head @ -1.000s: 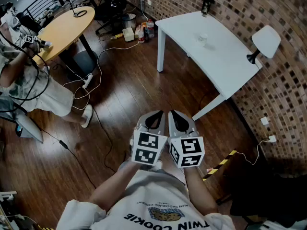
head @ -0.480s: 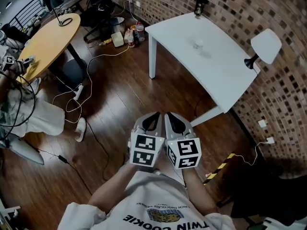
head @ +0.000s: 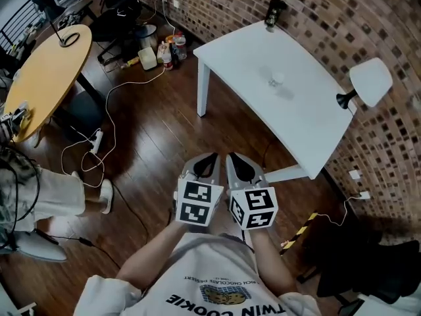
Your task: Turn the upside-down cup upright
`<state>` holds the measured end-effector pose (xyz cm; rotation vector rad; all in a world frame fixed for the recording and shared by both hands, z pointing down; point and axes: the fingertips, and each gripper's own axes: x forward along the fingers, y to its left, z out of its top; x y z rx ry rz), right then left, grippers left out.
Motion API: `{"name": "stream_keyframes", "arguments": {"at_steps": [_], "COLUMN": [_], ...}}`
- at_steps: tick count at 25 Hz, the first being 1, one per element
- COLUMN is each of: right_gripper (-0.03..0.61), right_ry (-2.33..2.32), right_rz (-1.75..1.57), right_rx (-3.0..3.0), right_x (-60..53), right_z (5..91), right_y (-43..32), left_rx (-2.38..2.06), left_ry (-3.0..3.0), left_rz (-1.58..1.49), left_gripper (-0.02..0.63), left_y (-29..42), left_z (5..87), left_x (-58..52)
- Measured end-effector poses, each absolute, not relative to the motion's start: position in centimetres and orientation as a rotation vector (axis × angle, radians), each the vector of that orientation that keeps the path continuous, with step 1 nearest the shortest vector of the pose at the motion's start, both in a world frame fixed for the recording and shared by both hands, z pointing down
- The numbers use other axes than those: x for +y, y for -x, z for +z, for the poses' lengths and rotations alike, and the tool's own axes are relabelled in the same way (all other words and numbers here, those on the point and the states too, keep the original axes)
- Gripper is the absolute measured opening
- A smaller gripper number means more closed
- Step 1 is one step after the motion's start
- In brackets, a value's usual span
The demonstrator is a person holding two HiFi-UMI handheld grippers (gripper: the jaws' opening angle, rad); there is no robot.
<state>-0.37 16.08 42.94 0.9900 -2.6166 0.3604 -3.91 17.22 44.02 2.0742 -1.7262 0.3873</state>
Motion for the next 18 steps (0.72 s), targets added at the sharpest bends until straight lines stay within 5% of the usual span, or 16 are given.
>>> {"name": "stream_keyframes", "arguments": {"at_steps": [18], "right_gripper": [0.011], "right_ry": [-1.113], "right_rz": [0.375], "right_rx": [-2.565], "right_x": [4.3], "right_z": [44.6], "right_y": [2.1], "left_rx": [-1.593], "left_ry": [-2.134], "left_rz": [0.411], "left_gripper": [0.003], "left_y": [5.7], "left_z": [45.9], "left_x": [5.1]}}
